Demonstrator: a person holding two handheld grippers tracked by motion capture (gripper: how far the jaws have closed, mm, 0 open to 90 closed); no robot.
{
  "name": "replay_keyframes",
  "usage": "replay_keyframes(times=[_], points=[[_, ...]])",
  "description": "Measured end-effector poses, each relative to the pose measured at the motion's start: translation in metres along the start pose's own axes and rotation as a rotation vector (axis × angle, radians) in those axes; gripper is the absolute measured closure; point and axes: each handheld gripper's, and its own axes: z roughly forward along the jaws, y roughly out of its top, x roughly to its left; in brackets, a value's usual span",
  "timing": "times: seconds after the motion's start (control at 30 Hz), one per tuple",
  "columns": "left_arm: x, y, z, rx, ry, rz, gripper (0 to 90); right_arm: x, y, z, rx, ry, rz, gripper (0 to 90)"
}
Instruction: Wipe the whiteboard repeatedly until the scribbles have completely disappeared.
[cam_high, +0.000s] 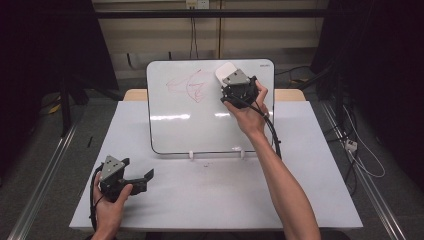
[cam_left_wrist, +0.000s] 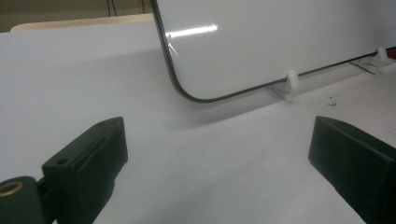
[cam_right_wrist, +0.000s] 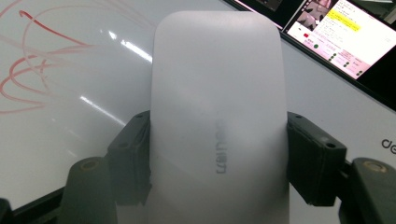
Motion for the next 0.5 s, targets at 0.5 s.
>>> replay_keyframes(times=[0.5], points=[[-0.001,0.000,0.001,0.000,-0.003,0.002,4.5,0.035,-0.001,-0.001,-0.011,0.042,-0.083,31.6]])
